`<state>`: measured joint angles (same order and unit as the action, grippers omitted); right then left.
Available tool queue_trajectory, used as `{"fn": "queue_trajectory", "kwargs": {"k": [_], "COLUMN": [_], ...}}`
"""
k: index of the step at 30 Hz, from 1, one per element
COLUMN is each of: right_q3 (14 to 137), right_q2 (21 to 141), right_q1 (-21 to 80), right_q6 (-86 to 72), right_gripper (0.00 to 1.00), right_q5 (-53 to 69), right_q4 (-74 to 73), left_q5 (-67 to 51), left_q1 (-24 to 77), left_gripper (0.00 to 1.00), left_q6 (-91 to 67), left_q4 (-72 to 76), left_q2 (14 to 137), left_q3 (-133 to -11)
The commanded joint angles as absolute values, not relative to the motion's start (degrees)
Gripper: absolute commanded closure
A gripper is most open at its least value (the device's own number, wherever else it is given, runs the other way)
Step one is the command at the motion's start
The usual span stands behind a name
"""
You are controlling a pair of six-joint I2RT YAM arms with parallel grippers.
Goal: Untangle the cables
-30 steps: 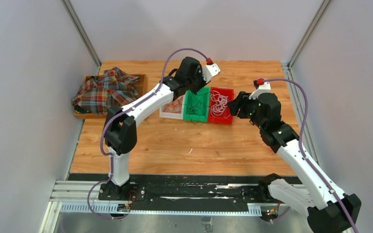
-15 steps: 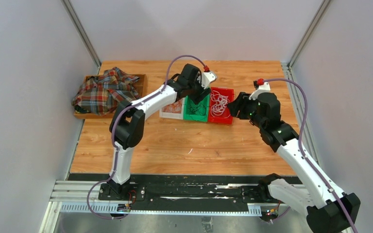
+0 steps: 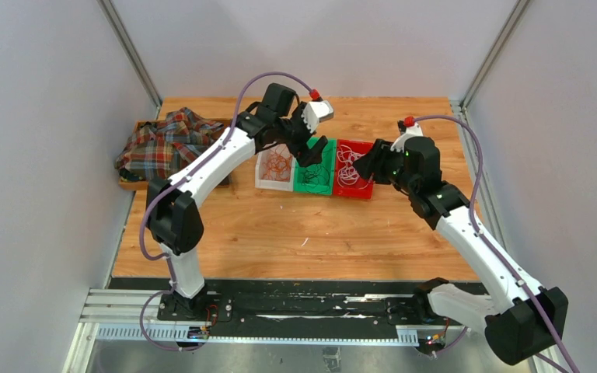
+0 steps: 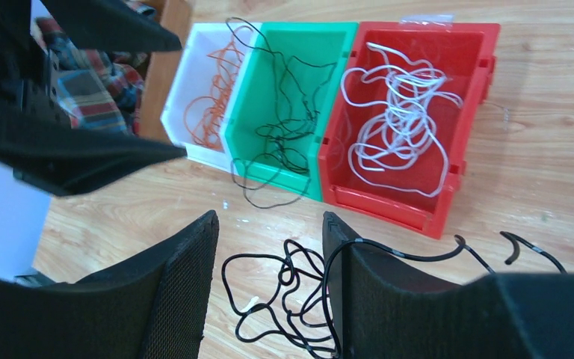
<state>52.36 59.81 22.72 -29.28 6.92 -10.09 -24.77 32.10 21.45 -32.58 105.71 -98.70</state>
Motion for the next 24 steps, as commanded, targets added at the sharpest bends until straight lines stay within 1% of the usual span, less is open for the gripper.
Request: {"fn": "queue_trajectory", "kwargs": {"k": [1, 4, 9, 12, 15, 17, 22, 24], "right_q3": [55.14, 55.45, 54.46, 54.81, 54.61, 54.30, 53.73, 54.66], "right_q2": [61.39, 63.03, 64.97, 65.92, 66.41, 67.01, 69.47, 70.81], "right_q1": [21.80, 21.80, 21.86, 22.42, 23.61, 25.33, 29.30, 30.77], "right_q6": [-33.14, -36.51, -45.46, -49.41, -53.12, -56.11, -63.17, -64.02], "right_gripper": [0.47, 0.47, 0.48, 0.49, 0.50, 0.50, 0.49, 0.49], "right_q5": [10.81, 13.76, 18.96, 19.46, 17.52, 14.70, 10.50, 10.33], "right_q4": [-6.91, -4.45, 3.94, 6.09, 8.39, 9.41, 14.19, 15.18], "left_q5": [-32.09, -35.71, -44.42, -47.85, -48.59, -48.53, -45.85, -44.18], "left_q1": [31.99, 31.99, 31.99, 32.14, 32.34, 32.35, 32.34, 32.34], "left_gripper": [0.02, 0.03, 0.10, 0.14, 0.15, 0.12, 0.12, 0.15], "left_q6": [23.17, 22.65, 15.91, 10.57, 3.19, -2.74, -10.72, -11.80], "left_q4": [-39.44, -39.27, -38.76, -36.24, -29.08, -21.27, -15.02, -13.80], "left_q2": [102.40, 100.01, 95.40, 92.19, 87.73, 85.19, 84.79, 85.23], "left_q3": [-99.27, -97.85, -95.24, -92.12, -86.32, -81.92, -79.83, -79.79]}}
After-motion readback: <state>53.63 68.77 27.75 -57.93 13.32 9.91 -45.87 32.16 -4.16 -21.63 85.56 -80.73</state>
